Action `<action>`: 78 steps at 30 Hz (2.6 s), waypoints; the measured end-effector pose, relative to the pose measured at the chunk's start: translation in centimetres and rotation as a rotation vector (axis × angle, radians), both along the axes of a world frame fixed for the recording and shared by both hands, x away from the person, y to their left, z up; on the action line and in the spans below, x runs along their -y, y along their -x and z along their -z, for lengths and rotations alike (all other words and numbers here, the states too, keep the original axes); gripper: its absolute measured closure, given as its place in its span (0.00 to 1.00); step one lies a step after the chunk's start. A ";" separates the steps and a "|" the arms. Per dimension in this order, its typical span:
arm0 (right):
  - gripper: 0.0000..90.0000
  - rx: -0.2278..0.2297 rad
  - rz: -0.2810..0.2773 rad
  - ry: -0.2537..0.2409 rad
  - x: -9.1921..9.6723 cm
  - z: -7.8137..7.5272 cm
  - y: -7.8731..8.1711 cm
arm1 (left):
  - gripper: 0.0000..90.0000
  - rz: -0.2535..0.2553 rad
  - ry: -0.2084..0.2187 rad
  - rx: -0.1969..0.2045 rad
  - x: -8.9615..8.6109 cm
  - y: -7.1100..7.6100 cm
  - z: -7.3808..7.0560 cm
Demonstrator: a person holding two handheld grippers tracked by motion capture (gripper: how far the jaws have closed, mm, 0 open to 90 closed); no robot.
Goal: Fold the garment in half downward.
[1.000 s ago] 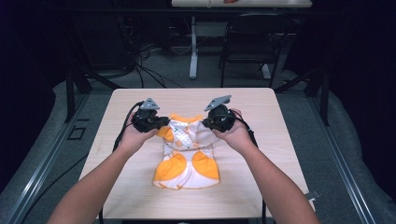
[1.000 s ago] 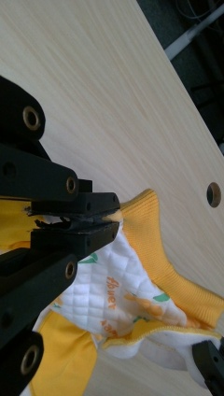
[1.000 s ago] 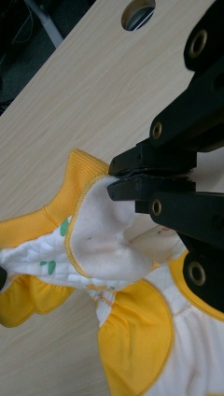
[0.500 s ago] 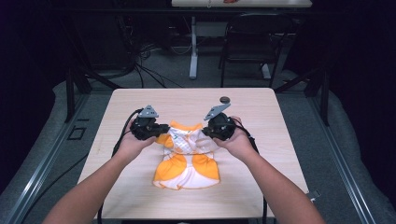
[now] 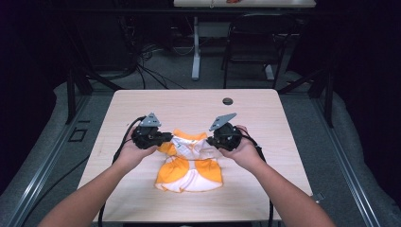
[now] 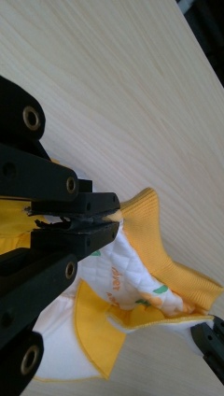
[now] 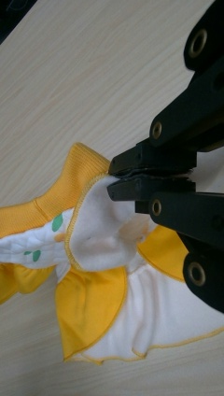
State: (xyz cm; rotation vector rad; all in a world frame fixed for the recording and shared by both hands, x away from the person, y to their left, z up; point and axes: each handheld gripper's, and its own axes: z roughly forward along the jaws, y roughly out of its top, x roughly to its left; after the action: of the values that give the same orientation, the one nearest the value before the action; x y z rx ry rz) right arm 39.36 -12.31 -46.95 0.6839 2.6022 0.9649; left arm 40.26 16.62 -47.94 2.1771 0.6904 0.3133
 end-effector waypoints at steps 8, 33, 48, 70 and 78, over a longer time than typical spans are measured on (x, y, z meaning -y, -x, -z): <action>0.96 -0.004 -0.020 0.005 0.3 0.6 1.4 | 0.95 0.029 -0.015 -0.001 0.0 1.2 0.6; 0.96 -0.063 -0.063 0.016 -0.3 5.0 5.6 | 0.94 0.083 -0.010 -0.052 -0.9 4.7 4.9; 0.80 -0.101 -0.047 -0.027 0.9 6.2 7.6 | 0.80 0.097 0.020 -0.070 -1.4 7.6 6.5; 0.99 -0.096 0.043 -0.116 0.6 6.0 4.8 | 0.99 0.018 0.049 -0.101 -0.8 5.2 5.5; 1.00 -0.131 0.000 -0.126 -0.5 6.6 4.8 | 0.99 0.050 0.039 -0.113 -1.0 5.9 6.0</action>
State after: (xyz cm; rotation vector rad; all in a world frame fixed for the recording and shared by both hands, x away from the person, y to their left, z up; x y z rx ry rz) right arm 34.54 -11.77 -53.60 0.8043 2.6698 1.1280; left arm 34.36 17.57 -53.95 2.1839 0.6979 0.1502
